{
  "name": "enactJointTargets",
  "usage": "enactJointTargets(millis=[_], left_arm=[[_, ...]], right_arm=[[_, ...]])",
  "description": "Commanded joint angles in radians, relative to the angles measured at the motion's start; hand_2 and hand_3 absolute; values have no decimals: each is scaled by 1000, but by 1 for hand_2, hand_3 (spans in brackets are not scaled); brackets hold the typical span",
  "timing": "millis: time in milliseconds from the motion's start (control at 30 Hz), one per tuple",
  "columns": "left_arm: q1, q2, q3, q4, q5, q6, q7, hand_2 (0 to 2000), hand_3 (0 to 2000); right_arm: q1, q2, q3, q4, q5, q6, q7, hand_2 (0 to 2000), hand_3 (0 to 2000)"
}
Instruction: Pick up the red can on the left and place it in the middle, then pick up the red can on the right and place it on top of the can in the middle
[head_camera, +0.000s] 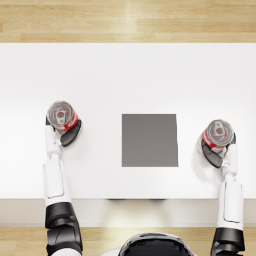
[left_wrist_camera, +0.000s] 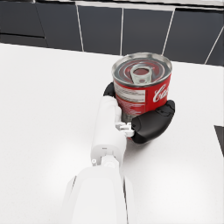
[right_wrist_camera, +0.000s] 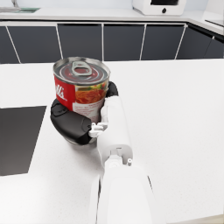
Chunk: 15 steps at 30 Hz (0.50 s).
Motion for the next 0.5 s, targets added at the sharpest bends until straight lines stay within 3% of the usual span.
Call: enactJointTargets(millis=[33, 200, 500], left_arm=[[-47, 1, 58, -272, 0, -2, 0, 2000, 1520], [-96, 0, 242, -483, 0, -5, 0, 2000, 1520], [-65, 48, 494, -499, 1, -22, 1, 2000, 1520]], right_arm=[[9, -1, 14, 153, 0, 6, 0, 2000, 1520], [13, -8, 46, 303, 0, 1, 2, 2000, 1520], [54, -26, 110, 406, 0, 6, 3, 2000, 1520]])
